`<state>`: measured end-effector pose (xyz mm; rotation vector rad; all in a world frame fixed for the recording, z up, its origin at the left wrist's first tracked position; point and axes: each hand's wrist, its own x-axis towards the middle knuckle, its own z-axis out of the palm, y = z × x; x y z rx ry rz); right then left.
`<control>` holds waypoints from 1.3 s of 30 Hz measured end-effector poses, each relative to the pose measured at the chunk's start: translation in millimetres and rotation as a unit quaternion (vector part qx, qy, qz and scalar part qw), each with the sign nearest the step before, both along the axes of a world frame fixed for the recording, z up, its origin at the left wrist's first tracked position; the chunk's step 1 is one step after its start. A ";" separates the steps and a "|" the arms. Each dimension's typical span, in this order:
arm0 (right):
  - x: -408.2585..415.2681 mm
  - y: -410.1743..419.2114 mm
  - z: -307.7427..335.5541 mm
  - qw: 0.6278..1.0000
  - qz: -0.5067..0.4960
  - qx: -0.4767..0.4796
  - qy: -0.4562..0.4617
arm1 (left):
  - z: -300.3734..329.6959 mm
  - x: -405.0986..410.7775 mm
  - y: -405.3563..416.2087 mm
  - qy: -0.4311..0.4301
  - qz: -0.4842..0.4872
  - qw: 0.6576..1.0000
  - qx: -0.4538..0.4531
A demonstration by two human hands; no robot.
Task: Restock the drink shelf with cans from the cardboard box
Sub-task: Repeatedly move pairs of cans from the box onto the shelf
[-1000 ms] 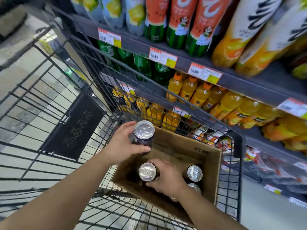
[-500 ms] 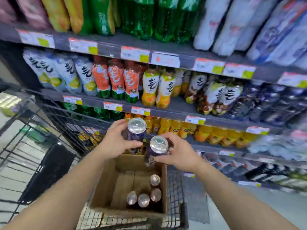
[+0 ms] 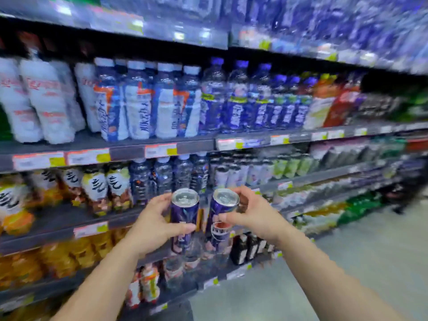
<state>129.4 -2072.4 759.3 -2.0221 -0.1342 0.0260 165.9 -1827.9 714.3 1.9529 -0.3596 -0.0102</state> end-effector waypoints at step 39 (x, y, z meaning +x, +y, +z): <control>364.2 -923.9 67.6 0.971 -0.171 0.032 -0.165 | 101.6 359.4 -929.5 -0.046 0.021 0.992 -0.113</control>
